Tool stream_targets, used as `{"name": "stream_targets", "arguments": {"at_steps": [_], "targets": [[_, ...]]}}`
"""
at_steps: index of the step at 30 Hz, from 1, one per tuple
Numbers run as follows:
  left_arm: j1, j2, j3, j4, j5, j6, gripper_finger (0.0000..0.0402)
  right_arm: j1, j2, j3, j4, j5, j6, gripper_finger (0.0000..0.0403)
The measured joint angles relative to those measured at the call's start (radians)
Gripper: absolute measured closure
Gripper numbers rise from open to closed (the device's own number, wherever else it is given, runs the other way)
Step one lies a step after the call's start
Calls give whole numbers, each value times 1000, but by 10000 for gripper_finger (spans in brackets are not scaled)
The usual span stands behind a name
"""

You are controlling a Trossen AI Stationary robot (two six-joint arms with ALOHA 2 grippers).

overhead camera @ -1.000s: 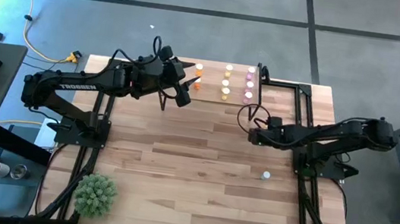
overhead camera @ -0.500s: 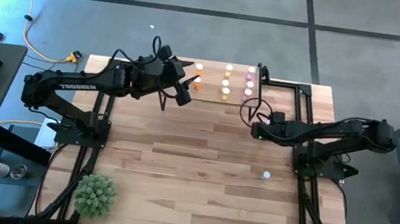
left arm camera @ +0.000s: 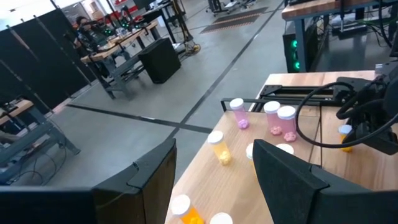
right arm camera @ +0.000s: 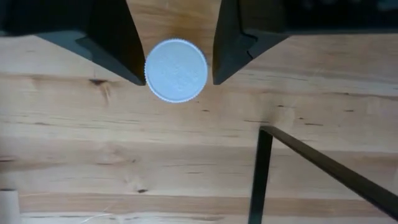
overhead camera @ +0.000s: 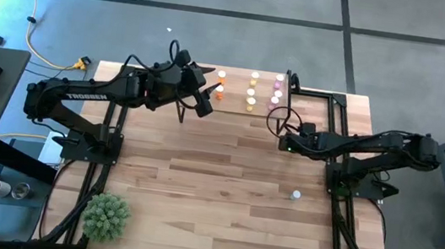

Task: Pick and place medicine bottles onto shelf by color
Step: Put the orange pill bottle on the shelf aligned with the other orange pill bottles

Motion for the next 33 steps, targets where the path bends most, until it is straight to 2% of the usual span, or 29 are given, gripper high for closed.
{"name": "stream_targets", "arguments": {"at_steps": [19, 25, 33], "targets": [[0, 0, 0, 0, 0, 0, 202, 0, -2, 0, -14, -49, 2, 317], [0, 0, 0, 0, 0, 0, 202, 23, -16, 0, -18, -78, 19, 318], [0, 0, 0, -5, 0, 0, 202, 120, -82, -1, -73, -107, 141, 316]]}}
